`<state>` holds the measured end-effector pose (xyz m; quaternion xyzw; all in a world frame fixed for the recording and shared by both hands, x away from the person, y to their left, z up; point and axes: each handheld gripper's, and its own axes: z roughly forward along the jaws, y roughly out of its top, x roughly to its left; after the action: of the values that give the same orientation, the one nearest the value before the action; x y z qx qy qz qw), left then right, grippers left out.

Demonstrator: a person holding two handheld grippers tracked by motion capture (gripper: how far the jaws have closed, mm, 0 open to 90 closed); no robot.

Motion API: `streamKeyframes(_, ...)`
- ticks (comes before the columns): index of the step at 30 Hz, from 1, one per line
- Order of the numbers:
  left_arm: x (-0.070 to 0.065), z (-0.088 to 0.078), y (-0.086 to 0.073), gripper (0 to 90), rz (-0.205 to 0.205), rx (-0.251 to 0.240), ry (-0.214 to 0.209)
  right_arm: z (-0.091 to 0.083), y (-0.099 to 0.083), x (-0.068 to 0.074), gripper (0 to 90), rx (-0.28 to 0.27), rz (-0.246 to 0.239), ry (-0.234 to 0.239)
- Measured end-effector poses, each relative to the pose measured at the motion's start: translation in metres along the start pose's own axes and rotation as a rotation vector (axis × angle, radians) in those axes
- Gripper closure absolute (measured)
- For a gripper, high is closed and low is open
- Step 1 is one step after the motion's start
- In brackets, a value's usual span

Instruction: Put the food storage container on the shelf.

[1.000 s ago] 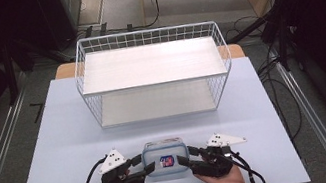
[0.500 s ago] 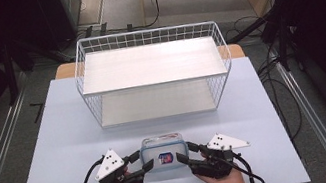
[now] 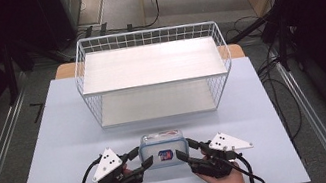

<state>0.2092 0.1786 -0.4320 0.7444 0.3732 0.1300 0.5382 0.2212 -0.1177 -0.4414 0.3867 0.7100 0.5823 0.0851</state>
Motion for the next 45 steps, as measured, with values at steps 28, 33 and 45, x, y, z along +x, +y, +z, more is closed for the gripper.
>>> streamKeyframes(28,0.004,-0.013,0.081,49.1,0.122,-0.150,0.012,-0.006,0.070,0.007,49.4,-0.150,-0.126,-0.015)
streamKeyframes(33,0.005,-0.014,0.092,49.0,0.131,-0.178,0.014,-0.007,0.081,0.007,49.4,-0.178,-0.144,-0.017)
streamKeyframes(45,0.007,-0.017,0.118,49.1,0.163,-0.228,0.015,-0.010,0.111,0.008,49.3,-0.214,-0.200,-0.024)
